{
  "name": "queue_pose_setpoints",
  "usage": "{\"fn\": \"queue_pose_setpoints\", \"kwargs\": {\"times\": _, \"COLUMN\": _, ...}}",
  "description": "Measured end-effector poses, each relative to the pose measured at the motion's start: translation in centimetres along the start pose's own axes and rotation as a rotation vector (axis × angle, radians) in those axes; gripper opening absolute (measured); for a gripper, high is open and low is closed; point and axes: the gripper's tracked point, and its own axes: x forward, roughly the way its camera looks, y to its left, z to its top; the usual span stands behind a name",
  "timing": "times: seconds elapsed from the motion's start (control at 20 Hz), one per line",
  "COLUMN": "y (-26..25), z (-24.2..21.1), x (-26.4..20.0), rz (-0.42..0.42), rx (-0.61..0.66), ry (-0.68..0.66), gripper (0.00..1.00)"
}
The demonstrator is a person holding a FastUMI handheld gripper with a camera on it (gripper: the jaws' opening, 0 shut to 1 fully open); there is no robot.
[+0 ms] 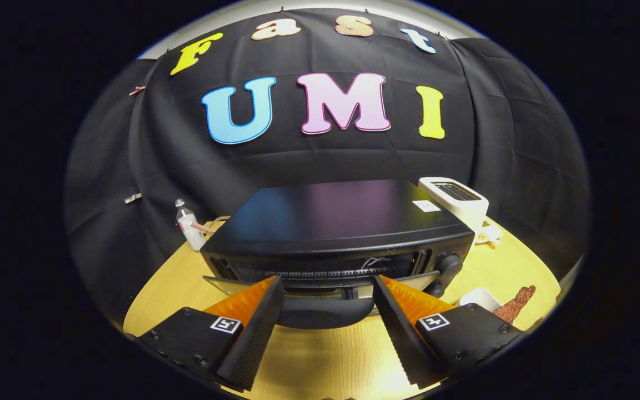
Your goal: Open the toaster oven, put the food inside, and close the toaster oven door.
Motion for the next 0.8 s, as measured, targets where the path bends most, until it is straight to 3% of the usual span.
{"fn": "queue_pose_setpoints", "kwargs": {"times": 0.6, "y": -0.5, "z": -5.3, "x": -4.0, "rz": 0.031, "rx": -0.059, "ry": -0.017, "gripper": 0.99}}
{"fn": "queue_pose_setpoints", "kwargs": {"times": 0.8, "y": -0.5, "z": -8.1, "x": -4.9, "rz": 0.058, "rx": -0.229, "ry": -0.005, "gripper": 0.99}}
